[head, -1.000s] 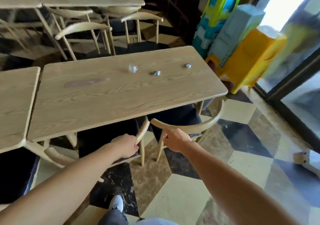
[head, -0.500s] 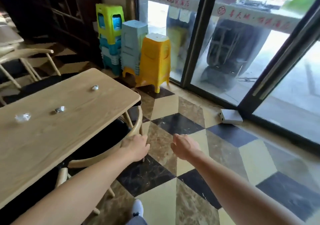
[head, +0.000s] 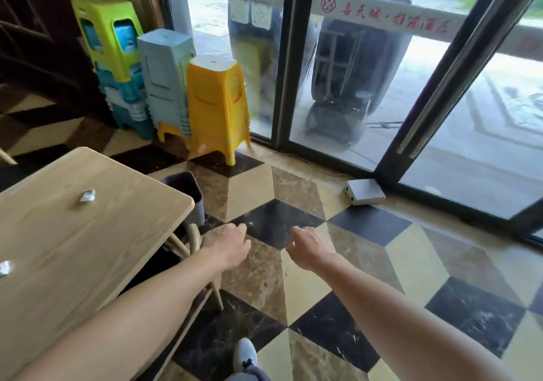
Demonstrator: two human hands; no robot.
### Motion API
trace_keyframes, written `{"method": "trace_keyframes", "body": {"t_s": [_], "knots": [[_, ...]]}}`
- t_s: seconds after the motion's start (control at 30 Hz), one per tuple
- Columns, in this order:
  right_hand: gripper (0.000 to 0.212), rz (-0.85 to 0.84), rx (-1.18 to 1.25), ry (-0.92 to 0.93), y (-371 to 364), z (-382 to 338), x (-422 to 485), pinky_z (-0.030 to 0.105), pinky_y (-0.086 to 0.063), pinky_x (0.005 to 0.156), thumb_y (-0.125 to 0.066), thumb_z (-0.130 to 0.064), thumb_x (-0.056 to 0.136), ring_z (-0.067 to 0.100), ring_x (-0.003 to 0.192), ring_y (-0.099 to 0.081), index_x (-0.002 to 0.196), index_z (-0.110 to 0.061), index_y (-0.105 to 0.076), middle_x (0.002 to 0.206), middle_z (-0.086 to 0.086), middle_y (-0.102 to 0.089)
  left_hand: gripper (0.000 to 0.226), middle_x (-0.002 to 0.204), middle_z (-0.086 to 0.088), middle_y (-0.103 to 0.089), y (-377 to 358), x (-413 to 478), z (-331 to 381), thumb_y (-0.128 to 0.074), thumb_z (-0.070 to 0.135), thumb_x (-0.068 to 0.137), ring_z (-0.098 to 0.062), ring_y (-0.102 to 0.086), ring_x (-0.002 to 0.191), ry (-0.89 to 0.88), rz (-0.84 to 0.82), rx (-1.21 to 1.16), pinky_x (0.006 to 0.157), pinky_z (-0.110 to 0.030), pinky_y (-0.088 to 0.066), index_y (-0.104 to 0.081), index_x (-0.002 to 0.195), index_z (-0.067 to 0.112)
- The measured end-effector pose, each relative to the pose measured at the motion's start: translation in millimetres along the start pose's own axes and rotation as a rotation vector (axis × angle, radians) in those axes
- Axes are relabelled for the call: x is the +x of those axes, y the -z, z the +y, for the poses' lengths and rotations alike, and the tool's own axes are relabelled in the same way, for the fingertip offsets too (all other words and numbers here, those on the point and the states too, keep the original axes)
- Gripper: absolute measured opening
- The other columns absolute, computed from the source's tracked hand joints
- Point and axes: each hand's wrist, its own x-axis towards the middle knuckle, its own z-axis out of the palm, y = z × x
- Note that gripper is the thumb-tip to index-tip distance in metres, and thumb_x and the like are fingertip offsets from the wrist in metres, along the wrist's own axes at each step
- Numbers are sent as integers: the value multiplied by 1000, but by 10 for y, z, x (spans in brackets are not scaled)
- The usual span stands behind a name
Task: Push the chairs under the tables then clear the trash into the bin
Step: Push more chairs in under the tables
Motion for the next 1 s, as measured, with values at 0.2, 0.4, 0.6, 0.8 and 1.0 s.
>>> {"method": "trace_keyframes", "body": {"t_s": [0.2,0.4,0.6,0.8,1.0], "knots": [[19,17,54,-21,247,-184,988,35,-45,62,-43,-31,98,28,81,-59,92,-15,-50,94,6,-59,35,120,-11,-63,260,888,-435,-37,40,103,-32,-61,108,30,34,-4,82,-41,-48,-54,119,15],[20,-37,51,26,294,-346,1677,34,-40,60,-44,-32,98,28,77,-52,88,-14,-46,90,5,-51,33,114,-12,-64,296,1534,-731,-36,40,102,-33,-62,103,99,-39,11,76,-39,-46,-54,112,14],[20,-82,19,87,392,-444,2625,35,-38,61,-42,-34,100,28,79,-51,92,-17,-46,93,4,-52,29,111,-10,-64,420,2233,-967,-37,40,103,-31,-63,100,151,-56,-11,78,-40,-49,-53,107,16],[23,-125,5,205,674,-494,3882,37,-50,67,-43,-36,100,30,88,-59,101,-15,-53,104,9,-62,29,110,-8,-63,654,3258,-1158,-37,39,103,-29,-62,98,289,-61,-50,78,-40,-50,-54,112,17],[25,-149,-40,283,1095,-468,5085,40,-55,73,-44,-36,101,27,88,-60,105,-15,-56,102,8,-62,30,110,-8,-63,1026,4263,-1303,-38,38,103,-29,-63,98,396,-95,-75,81,-42,-53,-55,114,16]]}}
